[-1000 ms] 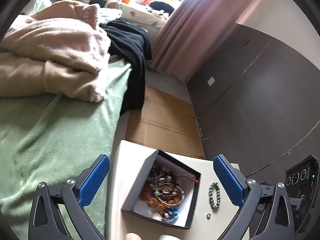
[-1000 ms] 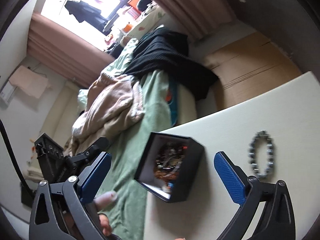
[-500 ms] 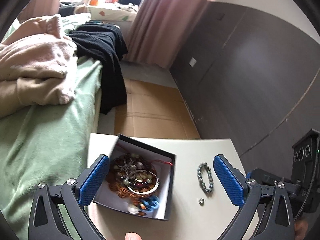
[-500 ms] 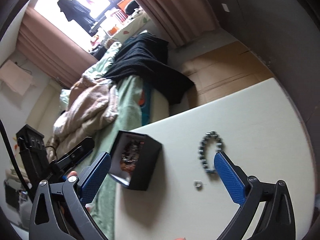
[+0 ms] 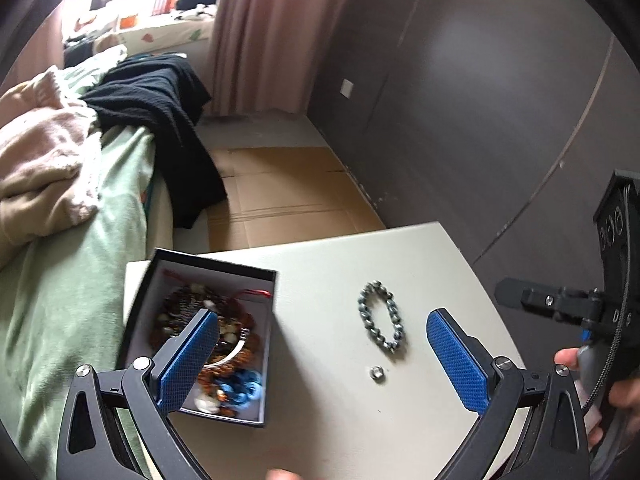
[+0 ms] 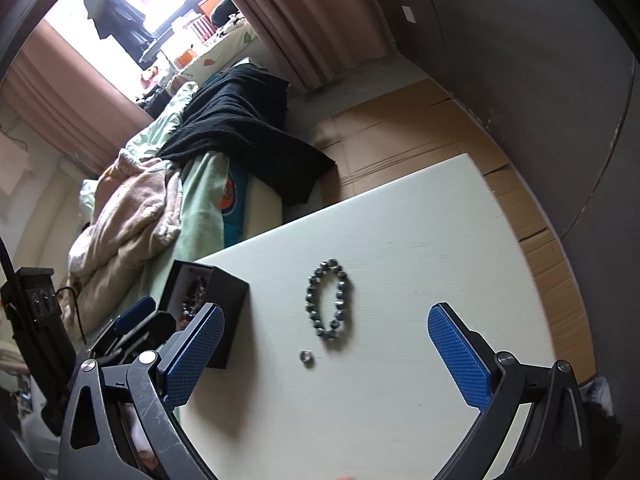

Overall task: Organize jewelry
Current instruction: 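Grasp the small silver ring with the left gripper and lift it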

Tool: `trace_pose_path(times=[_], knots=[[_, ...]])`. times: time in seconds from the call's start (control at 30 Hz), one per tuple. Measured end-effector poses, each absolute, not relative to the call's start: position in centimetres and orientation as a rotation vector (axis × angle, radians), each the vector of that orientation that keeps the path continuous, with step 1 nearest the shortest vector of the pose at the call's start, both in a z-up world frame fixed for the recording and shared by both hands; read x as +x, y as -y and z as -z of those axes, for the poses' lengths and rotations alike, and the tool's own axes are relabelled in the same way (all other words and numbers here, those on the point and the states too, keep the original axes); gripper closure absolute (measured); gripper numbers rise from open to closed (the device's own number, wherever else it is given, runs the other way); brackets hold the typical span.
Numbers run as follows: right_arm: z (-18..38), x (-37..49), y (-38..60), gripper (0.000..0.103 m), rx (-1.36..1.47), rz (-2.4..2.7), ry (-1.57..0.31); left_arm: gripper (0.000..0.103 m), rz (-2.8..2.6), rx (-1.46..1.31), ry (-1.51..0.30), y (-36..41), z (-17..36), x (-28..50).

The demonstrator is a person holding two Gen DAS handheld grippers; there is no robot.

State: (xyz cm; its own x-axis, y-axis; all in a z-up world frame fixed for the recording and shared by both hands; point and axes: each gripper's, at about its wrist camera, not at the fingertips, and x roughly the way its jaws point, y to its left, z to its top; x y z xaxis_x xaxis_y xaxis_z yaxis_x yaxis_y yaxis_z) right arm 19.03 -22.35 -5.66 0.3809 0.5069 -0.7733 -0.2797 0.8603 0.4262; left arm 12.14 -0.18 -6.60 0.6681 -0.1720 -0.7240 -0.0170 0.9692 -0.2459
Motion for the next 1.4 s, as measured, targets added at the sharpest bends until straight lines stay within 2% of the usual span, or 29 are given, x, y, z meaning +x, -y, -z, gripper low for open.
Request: trace_pose_path(times=[0.13,0.2,0.3,0.4,0.53,0.6,0.83,1.07,1.23,1.4], knots=[[5.5,19.0,23.1,0.000,0.210,-0.505,-1.061,0.004,0.140,-0.212,-0.874,1.7,7.4,12.3],[5.7,19.0,23.7,0.000,0.220,-0.496,-1.061,0.017,0.146,-0.188,-0.889,2.4,7.8,12.4],[5.8,19.2,24.7,0.000,0.223,-0.471,-1.060,0.032,0.167,-0.157,-0.931,3.5,8.8,12.7],[6.0,19.5,25.7,0.000,0.251,-0.454,-1.069,0.039,0.166,-0.121,-0.949,4.4,9.6,12.8],[6.4,19.9,26.8,0.000,0.274,-0.432,-1.080,0.043,0.184,-0.073,-0.969,5.9,10.5,13.0],[6.4,20.1,27.1,0.000,0.283,-0.427,-1.081,0.052,0.193,-0.055,-0.991,6.7,11.2,13.2],[6.4,20.4,28.4,0.000,0.297,-0.404,-1.084,0.065,0.207,-0.020,-1.050,7.9,13.3,13.7],[6.4,20.6,29.3,0.000,0.316,-0.393,-1.086,0.068,0.226,0.007,-1.062,8.8,14.4,13.9],[6.6,20.7,29.5,0.000,0.308,-0.387,-1.096,0.090,0.224,0.003,-1.076,8.9,15.0,14.1],[6.8,20.7,28.4,0.000,0.286,-0.416,-1.112,0.090,0.214,-0.028,-1.042,7.9,13.8,13.9]])
